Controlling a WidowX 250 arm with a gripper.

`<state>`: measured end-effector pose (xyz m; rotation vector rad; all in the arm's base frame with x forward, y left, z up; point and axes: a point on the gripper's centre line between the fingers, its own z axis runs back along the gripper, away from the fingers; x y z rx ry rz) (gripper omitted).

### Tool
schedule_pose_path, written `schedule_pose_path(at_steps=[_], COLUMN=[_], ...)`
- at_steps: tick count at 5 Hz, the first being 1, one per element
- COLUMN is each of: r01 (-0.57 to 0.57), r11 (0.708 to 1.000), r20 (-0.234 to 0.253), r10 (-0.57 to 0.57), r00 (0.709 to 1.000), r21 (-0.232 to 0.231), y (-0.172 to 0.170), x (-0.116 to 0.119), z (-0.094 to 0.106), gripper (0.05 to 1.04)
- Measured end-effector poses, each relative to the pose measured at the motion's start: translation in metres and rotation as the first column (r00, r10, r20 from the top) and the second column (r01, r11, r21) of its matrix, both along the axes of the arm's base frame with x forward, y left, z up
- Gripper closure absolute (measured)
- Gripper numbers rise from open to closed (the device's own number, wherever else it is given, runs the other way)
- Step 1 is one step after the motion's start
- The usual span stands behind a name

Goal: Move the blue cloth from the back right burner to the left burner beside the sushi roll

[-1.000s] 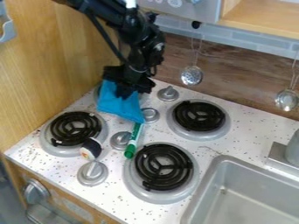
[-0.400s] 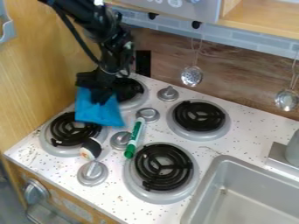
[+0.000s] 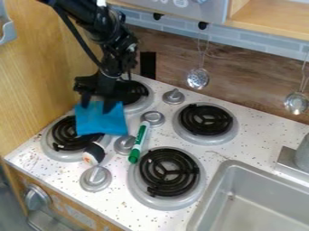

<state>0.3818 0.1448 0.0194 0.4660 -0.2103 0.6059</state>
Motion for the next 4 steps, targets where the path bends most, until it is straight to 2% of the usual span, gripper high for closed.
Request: schedule_pose_path(at_steps=[1, 2, 3, 4], r01=[0.024, 0.083, 0.171, 0.343], r11=[0.998, 0.992, 0.979, 0.930], r20=[-0.036, -0.024, -0.052, -0.073], r10=[-0.026, -0.085, -0.177, -0.354], r00=[0.999, 0.996, 0.983, 0.932], r21=[-0.051, -0.091, -0.108, -0.132], y=[-0.008, -0.018, -0.042, -0.080], x=[-0.008, -0.014, -0.032, -0.055], z=[0.001, 0.039, 0.049, 0.056], gripper=[0.081, 0.083, 0.083, 0.083])
